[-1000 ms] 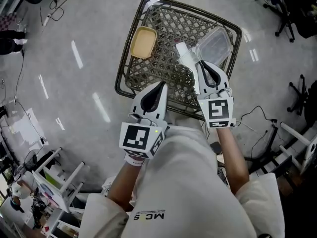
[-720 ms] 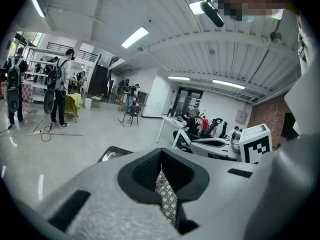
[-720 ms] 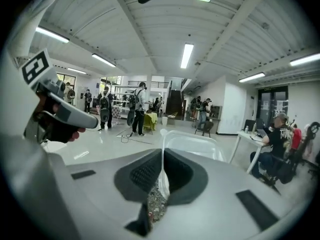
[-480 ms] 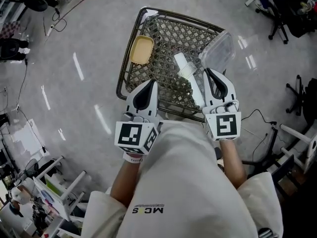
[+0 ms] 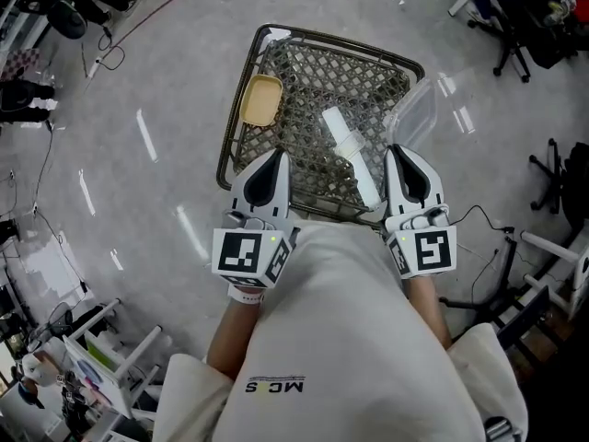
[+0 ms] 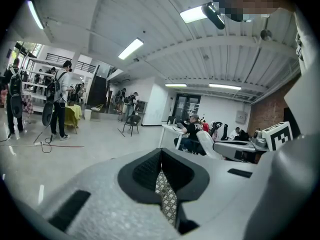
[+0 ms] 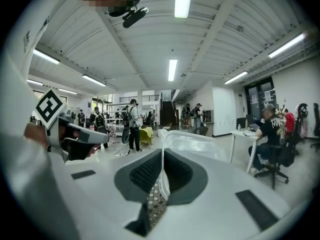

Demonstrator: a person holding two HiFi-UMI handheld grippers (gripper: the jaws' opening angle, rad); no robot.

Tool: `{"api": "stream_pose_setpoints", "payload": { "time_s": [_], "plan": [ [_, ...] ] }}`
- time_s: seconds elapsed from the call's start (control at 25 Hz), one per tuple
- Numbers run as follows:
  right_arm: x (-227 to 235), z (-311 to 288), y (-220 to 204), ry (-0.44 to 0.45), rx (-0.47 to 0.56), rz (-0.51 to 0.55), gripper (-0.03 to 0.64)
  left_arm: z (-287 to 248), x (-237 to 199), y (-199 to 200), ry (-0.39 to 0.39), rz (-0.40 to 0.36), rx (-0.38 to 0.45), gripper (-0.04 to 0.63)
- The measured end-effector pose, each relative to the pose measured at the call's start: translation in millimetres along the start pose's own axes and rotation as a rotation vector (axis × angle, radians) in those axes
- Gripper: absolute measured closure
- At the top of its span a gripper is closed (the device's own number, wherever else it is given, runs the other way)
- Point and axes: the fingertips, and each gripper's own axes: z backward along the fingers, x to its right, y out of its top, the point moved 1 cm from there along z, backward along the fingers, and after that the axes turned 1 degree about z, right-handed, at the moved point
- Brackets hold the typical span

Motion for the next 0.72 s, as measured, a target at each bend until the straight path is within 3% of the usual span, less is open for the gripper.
{"api": "stream_pose_setpoints", "payload": {
  "time_s": [0.72],
  "plan": [
    [4.1, 4.8, 3.7, 0.028, 0.021, -0.029, 0.589, 5.8, 7.5, 6.0, -0.003, -0.017, 0.011, 0.569]
  ]
}}
